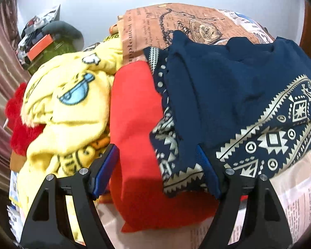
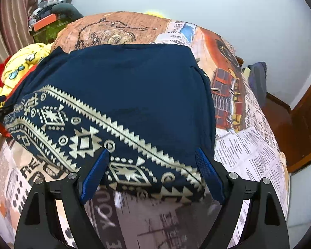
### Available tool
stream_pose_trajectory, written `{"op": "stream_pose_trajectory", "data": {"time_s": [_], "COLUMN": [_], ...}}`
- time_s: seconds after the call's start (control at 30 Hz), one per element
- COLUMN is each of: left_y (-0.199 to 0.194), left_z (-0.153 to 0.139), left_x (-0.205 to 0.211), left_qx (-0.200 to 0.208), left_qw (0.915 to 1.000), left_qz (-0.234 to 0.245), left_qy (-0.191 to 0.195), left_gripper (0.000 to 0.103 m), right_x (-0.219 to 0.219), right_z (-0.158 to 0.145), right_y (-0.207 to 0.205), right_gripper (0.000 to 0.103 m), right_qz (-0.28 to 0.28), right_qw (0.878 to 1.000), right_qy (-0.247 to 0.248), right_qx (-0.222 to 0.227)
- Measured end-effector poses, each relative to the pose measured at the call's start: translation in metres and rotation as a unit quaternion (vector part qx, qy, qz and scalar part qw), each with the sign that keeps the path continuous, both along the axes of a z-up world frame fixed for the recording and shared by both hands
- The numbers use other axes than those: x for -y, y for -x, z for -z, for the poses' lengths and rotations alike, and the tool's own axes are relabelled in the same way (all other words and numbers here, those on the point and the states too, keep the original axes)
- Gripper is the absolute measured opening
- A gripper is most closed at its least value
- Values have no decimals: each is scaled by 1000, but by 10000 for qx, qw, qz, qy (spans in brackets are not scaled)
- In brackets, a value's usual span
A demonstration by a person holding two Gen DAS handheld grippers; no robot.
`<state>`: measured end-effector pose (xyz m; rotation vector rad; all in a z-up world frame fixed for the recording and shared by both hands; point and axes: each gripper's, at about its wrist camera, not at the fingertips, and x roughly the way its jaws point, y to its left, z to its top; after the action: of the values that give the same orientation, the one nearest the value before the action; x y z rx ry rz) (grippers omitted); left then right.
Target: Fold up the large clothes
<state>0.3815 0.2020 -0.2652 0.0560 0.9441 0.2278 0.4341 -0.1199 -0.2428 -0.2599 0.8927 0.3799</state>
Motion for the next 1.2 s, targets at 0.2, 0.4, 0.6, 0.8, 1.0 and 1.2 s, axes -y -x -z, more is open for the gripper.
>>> {"op": "stream_pose_trajectory", "data": {"time_s": [0.2, 0.4, 0.6, 0.8, 1.0, 1.2], "left_y": [20, 40, 63, 54, 45, 24], "left_z": [-17, -54, -69, -28, 10, 23], "left_x": [-15, -37, -45, -27, -20, -10], "left_qx": [124, 489, 769, 446, 304, 268], "left_qw": [9988, 9931, 9652, 9235, 8825, 8702], "left_qz": [-337, -889, -847, -737, -858, -793], "left_qy": [324, 586, 2350, 3738, 4614, 4855], "left_gripper": [77, 77, 77, 77, 74, 73], "right_x": [21, 40, 32, 2, -29, -42], "right_z": [2, -15, -43, -51, -38, -21], "right_y": [6, 18, 24, 18, 11, 6], "right_gripper": [84, 84, 84, 84, 84, 84], "right_qz": [387, 555, 428, 163, -105, -133], "right_qw": [9987, 9982, 9988, 9984, 9985, 9981], "right_qy": [218, 158, -205, -537, -539, -558], "right_qx": [-237, -183, 71, 104, 19, -214]}}
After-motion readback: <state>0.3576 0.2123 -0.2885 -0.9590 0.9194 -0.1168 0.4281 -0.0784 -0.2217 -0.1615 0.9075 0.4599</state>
